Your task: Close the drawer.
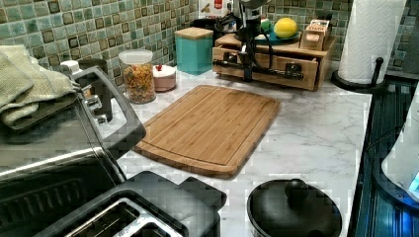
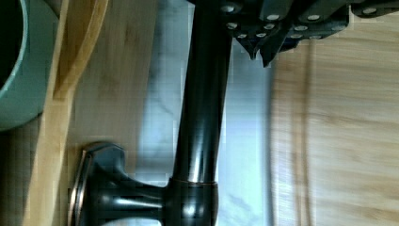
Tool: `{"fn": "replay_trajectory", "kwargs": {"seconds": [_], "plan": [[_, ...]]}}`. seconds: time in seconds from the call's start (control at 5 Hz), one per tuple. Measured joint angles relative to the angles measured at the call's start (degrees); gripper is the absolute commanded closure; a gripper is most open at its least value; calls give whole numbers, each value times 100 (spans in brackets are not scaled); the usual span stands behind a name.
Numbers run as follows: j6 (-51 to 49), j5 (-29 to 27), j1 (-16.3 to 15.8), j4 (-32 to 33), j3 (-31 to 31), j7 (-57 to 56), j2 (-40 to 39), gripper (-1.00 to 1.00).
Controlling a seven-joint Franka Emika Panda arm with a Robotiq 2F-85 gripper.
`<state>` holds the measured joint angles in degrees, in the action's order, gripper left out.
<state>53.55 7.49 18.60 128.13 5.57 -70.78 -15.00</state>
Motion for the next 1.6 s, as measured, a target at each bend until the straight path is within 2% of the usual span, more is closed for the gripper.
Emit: {"fn": "replay_trajectory", "kwargs": {"seconds": [0.4,1.6], "plan": [[-565,-207,221,-750,131,-392,-442,100],[-590,-200,197,-783,142,-392,-442,100]]}}
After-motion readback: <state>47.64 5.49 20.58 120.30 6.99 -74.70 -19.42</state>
